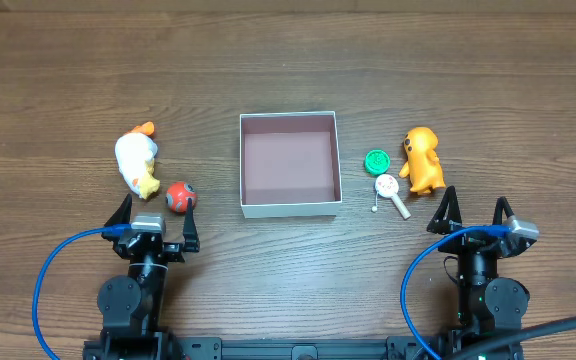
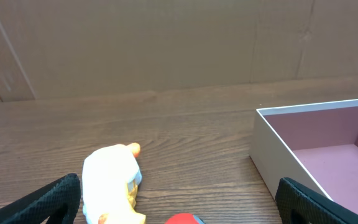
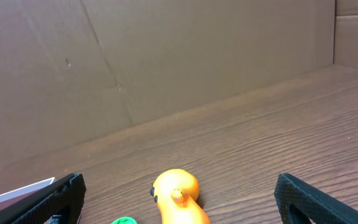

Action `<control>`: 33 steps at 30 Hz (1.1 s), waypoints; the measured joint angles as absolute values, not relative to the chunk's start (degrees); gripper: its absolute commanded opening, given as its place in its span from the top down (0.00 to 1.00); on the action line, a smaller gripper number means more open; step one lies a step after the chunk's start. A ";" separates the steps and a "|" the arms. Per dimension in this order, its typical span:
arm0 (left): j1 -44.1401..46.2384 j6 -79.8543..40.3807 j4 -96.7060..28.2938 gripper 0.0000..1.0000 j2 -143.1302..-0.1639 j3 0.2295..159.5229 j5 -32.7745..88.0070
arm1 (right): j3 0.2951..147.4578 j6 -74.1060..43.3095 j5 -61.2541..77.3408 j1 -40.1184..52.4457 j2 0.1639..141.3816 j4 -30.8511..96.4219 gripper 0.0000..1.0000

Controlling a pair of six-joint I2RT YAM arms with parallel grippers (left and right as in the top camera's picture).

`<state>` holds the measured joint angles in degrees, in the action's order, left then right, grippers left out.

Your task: Pack container

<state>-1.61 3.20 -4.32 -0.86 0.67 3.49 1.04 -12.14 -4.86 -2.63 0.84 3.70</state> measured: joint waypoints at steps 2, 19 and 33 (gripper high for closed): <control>-1.61 3.18 -4.32 0.00 -0.86 0.67 3.49 | 1.04 -12.12 -4.89 -2.63 0.84 3.86 0.00; -1.61 3.20 -4.32 0.00 -0.86 0.67 3.49 | 1.04 -12.14 -4.89 -2.61 0.84 4.36 0.00; -1.61 3.18 -4.32 0.00 -0.86 0.67 3.49 | 1.04 -12.14 -4.86 -2.63 0.84 4.36 0.00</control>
